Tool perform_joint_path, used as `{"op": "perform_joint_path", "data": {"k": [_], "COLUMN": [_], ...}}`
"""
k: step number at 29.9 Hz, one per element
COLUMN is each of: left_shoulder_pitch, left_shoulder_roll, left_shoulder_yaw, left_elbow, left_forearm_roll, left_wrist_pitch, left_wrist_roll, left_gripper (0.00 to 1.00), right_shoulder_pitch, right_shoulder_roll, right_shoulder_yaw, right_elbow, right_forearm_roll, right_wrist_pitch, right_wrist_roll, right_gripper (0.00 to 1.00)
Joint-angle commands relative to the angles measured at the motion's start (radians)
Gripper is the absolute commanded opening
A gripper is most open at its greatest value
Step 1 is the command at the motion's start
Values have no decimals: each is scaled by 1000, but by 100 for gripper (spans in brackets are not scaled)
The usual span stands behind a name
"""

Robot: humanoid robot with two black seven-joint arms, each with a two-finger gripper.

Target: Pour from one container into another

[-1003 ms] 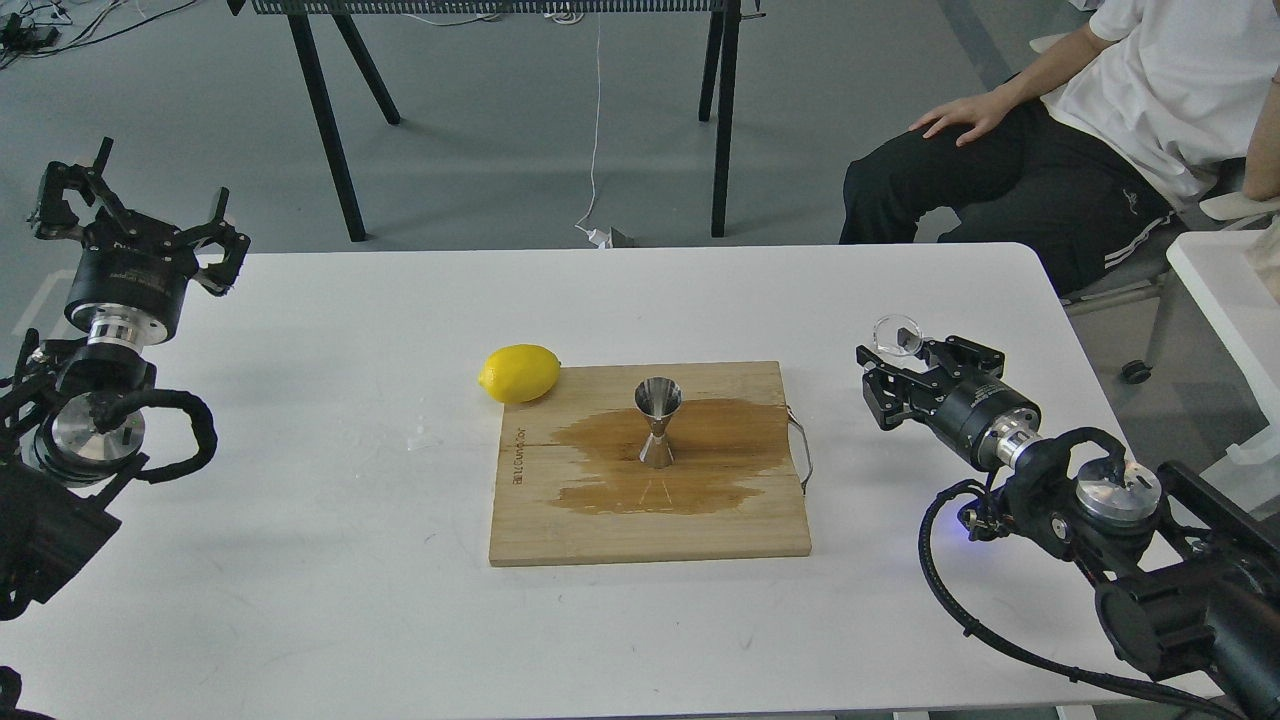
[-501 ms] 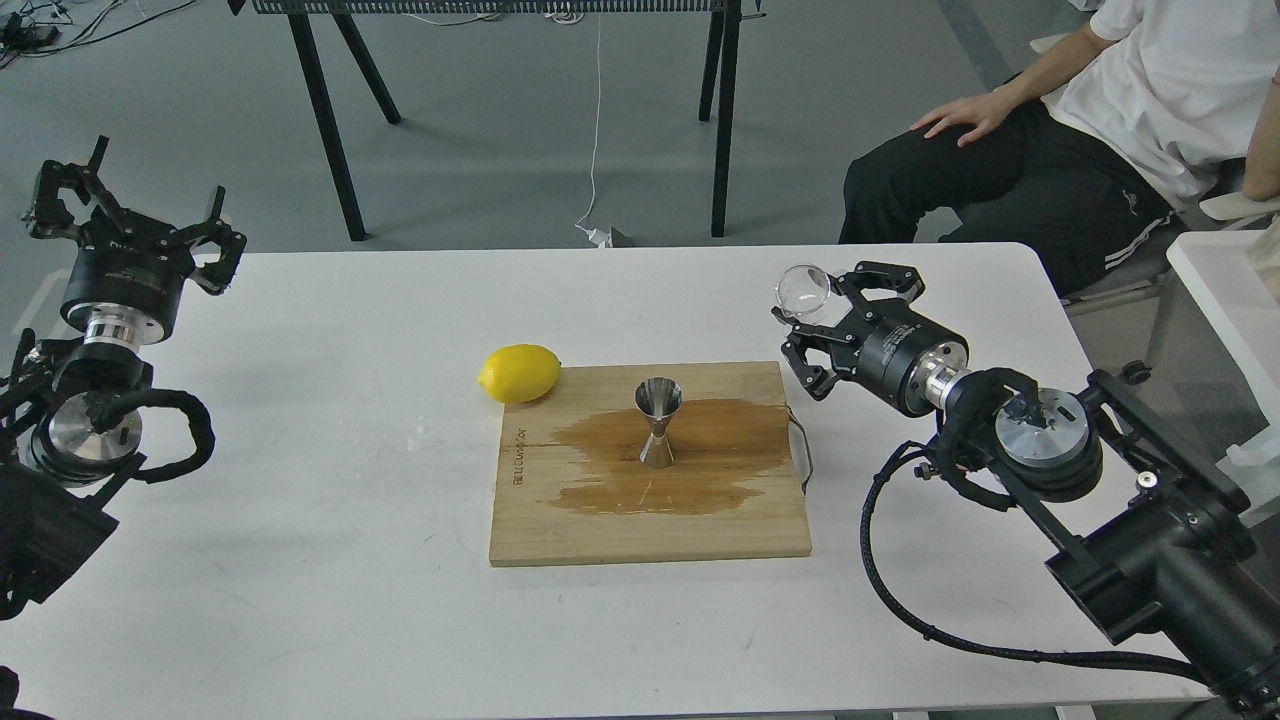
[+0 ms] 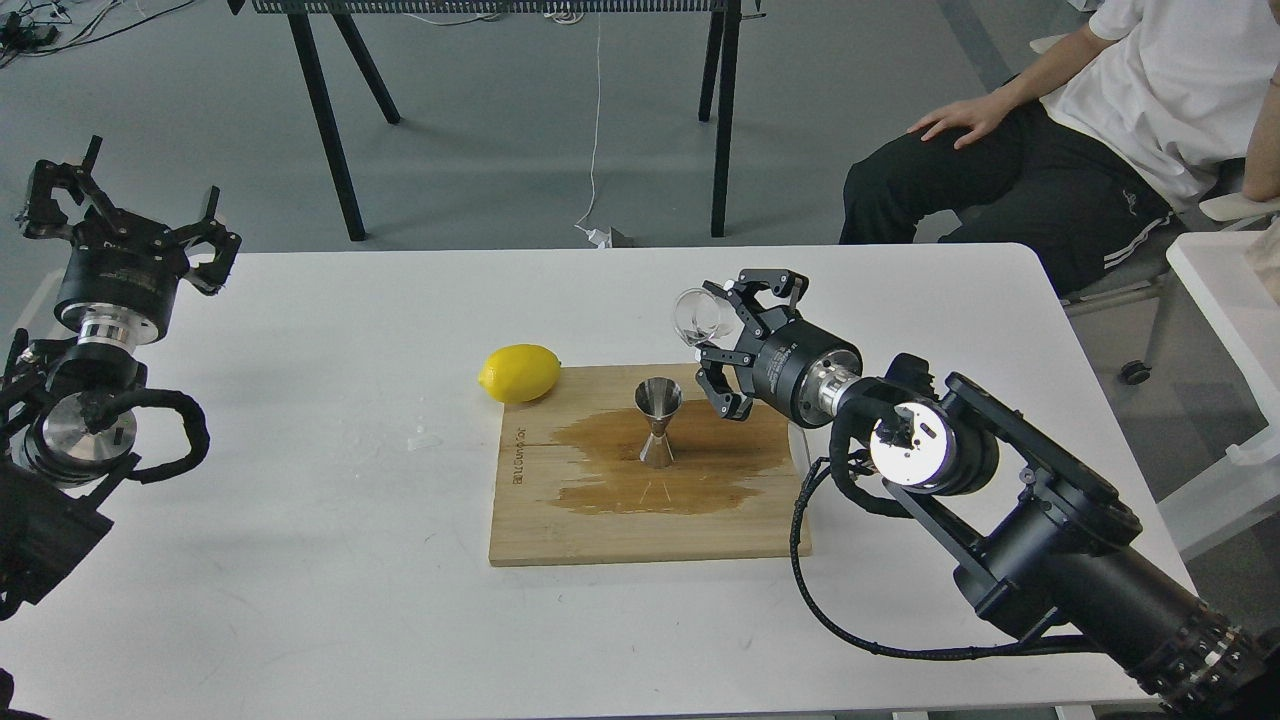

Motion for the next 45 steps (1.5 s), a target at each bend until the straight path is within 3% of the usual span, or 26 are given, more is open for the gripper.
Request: {"op": "perform_joint_path", "data": {"k": [1, 13, 29, 45], "left_shoulder_pitch": [8, 15, 17, 23], "left_shoulder_roll": [1, 3, 3, 3], "left_shoulder_yaw": [0, 0, 0, 0], "left_elbow": [0, 2, 2, 5], "left_forearm_roll": [0, -2, -2, -2], "left_wrist_pitch": [0, 0, 0, 0], "left_wrist_roll": [0, 0, 0, 0], "left_gripper": [100, 100, 100, 100], "right_shoulder_pitch": [-2, 5, 10, 44], "right_shoulder_roll": [11, 22, 18, 12], "right_shoulder_yaw": [-30, -149, -163, -252], "right_elbow": [14, 14, 14, 9], "right_forearm_roll": [-101, -350, -485, -599], "right_wrist_pitch": [-5, -60, -77, -115], "right_wrist_roll": [5, 37, 40, 75], "right_gripper": [32, 33, 32, 32]}}
